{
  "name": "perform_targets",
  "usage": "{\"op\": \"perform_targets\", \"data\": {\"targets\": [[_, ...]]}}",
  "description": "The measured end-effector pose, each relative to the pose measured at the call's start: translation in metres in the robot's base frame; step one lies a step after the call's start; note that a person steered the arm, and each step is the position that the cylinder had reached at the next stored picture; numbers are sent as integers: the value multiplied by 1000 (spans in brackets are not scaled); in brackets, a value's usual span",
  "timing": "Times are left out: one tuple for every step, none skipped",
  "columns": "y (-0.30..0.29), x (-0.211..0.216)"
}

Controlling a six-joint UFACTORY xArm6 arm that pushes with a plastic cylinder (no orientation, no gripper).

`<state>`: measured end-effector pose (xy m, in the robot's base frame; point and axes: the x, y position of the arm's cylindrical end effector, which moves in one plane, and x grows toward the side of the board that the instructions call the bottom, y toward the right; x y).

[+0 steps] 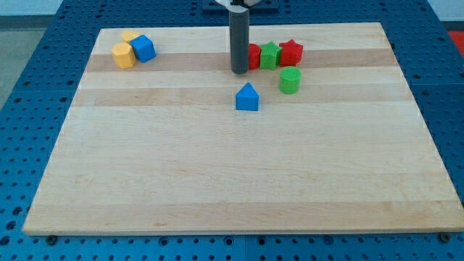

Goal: Move the green circle into the green star

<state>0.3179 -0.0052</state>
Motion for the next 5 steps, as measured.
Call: {"op": "perform_targets", "data": {"targets": [[-10,0],[-30,46],[-35,124],[15,174],[37,175]]}}
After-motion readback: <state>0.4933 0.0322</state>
